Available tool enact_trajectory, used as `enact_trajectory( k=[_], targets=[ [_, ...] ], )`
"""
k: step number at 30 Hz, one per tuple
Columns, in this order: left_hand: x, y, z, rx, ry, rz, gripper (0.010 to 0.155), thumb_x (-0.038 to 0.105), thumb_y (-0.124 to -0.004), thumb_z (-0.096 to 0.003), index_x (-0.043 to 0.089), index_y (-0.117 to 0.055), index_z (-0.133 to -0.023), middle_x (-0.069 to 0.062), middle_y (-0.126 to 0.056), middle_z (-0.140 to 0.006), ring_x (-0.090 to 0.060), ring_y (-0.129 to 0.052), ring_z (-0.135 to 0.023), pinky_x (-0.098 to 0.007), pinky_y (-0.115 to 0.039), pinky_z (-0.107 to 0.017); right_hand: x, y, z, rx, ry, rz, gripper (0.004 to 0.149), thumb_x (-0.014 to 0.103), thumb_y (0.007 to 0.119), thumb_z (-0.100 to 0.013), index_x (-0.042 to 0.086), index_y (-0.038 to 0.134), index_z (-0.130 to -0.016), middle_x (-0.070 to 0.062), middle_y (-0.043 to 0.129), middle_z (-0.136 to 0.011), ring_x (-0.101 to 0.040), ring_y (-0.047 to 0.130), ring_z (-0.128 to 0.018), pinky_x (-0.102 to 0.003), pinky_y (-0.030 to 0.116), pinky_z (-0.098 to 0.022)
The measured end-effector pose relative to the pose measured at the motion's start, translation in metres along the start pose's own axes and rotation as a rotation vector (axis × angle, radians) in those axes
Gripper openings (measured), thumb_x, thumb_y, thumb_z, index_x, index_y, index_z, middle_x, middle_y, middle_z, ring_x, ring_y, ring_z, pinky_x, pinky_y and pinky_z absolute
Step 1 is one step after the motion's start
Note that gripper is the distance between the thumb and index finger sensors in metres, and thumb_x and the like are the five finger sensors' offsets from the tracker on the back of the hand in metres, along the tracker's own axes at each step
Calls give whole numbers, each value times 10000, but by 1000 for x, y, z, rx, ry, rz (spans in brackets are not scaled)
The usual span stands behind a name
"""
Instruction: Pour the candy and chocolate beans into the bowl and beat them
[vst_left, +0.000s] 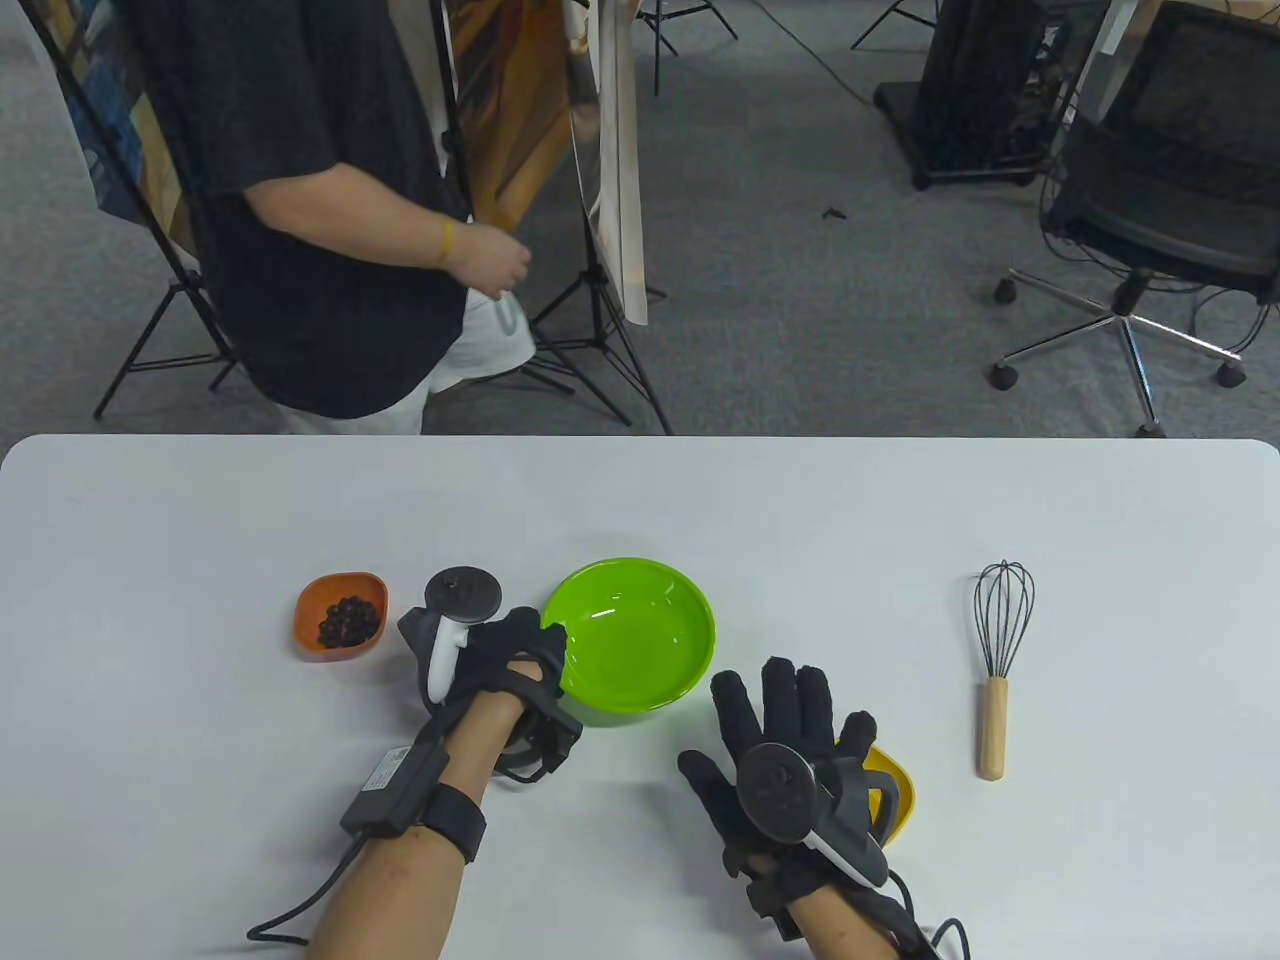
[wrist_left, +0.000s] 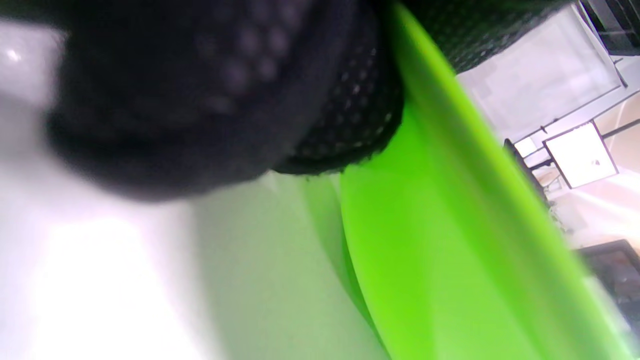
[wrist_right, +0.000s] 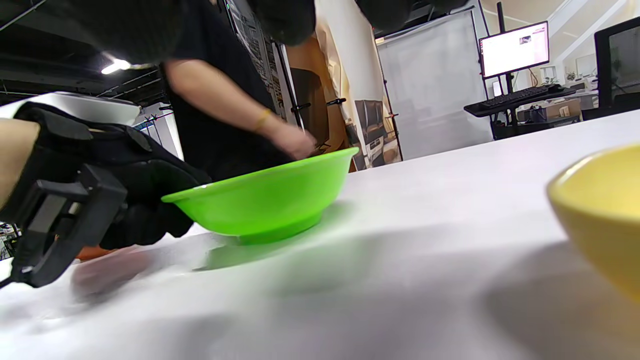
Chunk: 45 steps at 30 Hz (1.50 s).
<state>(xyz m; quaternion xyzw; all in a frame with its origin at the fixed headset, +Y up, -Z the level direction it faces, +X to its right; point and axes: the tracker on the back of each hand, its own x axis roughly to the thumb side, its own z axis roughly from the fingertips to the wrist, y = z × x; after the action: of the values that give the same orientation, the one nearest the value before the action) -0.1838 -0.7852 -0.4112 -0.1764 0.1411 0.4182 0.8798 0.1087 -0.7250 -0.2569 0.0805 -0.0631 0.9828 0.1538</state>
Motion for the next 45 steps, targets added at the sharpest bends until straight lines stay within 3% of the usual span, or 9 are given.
enact_trajectory(
  k=[11,13,15,16,21,29,34,37,45],
  targets=[
    [0,3,2,23,3,-45,541,436,-801,-443,72,-743,-839,-12,-1064,-368,-169,-1080,-49,-294,-913,16,1,0,1,4,-3,4,777,629,653,-483,247,414,-1117,-287,288,-1135,-581,259,-1020,-892,227,-505],
    [-1,7,6,-4,24,-105,675,562,-781,-427,85,-687,-895,-29,-1051,-446,-190,-1087,-124,-298,-917,-38,1,0,1,5,-6,5,777,629,653,-484,247,414,-1117,-286,287,-1135,-582,259,-1019,-893,227,-505],
    [-1,17,14,85,10,-133,768,647,-740,-405,114,-635,-948,-51,-1034,-531,-214,-1088,-184,-296,-913,-79,2,0,2,3,-9,6,777,629,653,-483,247,414,-1117,-287,287,-1135,-581,259,-1019,-893,227,-504],
    [-2,26,19,155,-2,-146,788,660,-734,-397,121,-622,-961,-71,-1027,-567,-235,-1086,-214,-305,-911,-92,1,0,2,2,-10,5,777,629,652,-484,247,413,-1117,-285,288,-1135,-582,259,-1019,-893,227,-504],
    [-15,77,36,250,33,-230,826,689,-702,-400,179,-531,-1027,-136,-878,-850,-295,-1057,-387,-293,-891,-148,0,-1,3,-2,-10,-1,778,628,652,-483,246,414,-1118,-289,287,-1134,-583,256,-1019,-893,225,-504],
    [-61,151,45,475,189,-473,843,697,-700,-400,231,-458,-1059,-133,-743,-961,-261,-1019,-418,-278,-879,-172,1,2,3,11,-9,9,777,629,650,-485,245,413,-1118,-288,286,-1135,-584,258,-1017,-894,224,-502],
    [-104,178,25,464,309,-398,816,676,-711,-402,233,-492,-1051,-112,-812,-841,-259,-1004,-392,-271,-869,-149,1,4,3,20,-1,15,778,629,650,-485,246,410,-1118,-289,283,-1135,-585,255,-1017,-893,223,-502],
    [-121,180,12,375,348,-345,807,666,-717,-408,225,-501,-1048,-95,-863,-775,-250,-1003,-361,-265,-864,-134,1,5,2,28,1,20,780,630,650,-485,246,408,-1119,-288,281,-1135,-584,253,-1018,-893,222,-502],
    [-133,174,-17,336,321,-219,726,594,-804,-399,158,-658,-962,-24,-993,-483,-237,-1030,-190,-305,-862,-37,-1,7,0,54,18,-3,782,630,649,-486,244,402,-1119,-291,276,-1133,-587,248,-1015,-893,219,-499]
  ],
)
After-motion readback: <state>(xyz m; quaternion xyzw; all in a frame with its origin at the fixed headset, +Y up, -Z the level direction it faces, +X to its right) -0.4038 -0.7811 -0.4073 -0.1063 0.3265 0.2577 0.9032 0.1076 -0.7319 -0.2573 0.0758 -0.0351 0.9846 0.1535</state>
